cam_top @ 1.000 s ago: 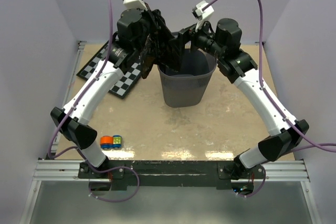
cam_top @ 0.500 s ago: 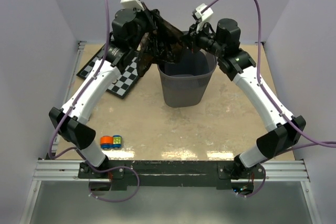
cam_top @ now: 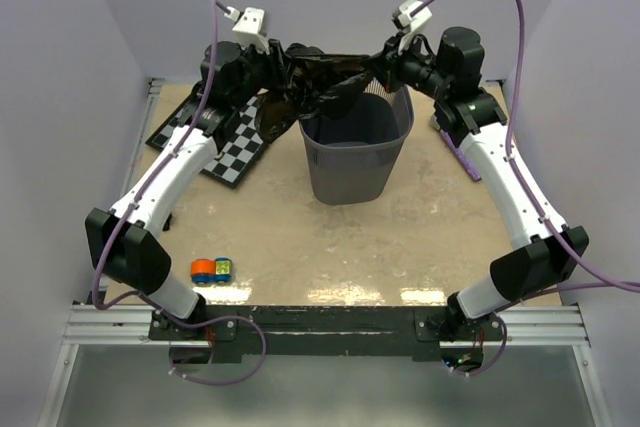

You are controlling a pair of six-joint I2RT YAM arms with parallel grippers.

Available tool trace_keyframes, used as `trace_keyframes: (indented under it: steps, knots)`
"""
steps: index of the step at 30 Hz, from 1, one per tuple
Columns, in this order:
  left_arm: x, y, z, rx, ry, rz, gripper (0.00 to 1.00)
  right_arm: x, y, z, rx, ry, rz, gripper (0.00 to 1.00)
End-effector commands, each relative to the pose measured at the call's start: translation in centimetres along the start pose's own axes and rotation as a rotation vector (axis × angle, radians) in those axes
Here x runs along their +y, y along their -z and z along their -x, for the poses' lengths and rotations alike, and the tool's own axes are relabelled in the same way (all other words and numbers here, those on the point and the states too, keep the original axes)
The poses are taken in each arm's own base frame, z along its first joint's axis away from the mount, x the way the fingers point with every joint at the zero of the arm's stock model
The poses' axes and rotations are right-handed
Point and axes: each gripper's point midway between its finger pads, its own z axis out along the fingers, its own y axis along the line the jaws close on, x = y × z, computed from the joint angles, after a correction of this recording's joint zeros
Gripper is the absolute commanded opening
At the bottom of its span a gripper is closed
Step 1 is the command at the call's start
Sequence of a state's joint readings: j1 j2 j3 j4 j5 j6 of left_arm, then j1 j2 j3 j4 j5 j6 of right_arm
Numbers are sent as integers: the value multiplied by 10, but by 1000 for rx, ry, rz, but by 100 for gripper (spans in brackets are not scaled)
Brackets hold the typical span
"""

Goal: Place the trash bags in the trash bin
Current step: Place the trash bag in the bin.

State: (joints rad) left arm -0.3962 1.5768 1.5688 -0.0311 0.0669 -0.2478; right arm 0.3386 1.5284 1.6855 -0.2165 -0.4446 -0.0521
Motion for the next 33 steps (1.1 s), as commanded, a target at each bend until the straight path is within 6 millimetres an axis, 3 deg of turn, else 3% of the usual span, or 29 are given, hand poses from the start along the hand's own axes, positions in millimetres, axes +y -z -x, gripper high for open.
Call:
trace_keyframes:
  steps: [1, 5, 11, 16, 21, 23, 28, 33]
  knots:
    - [-28, 23, 39, -111, -13, -197, 48, -17, 28, 50, -114, 41, -52, 0]
    - [-45, 54, 56, -168, 61, -462, 60, -34, 37, 51, -115, 40, -86, 0]
    - [-51, 66, 47, -125, 107, -600, 63, -30, 42, 50, -125, 41, -57, 0]
    - [-60, 52, 32, -78, 103, -662, 60, -27, 43, 53, -131, 37, -47, 0]
    - [-40, 27, 10, -61, 72, -561, 53, -19, 45, 64, -164, 50, -2, 0]
    - [-40, 23, 4, -69, 39, -573, 53, -12, 47, 70, -182, 64, 36, 0]
    - [-43, 12, -6, -95, -66, -572, 66, 1, 52, 88, -222, 54, 101, 0]
    - [-45, 5, -14, -151, -242, -577, 66, -1, 51, 94, -235, 50, 104, 0]
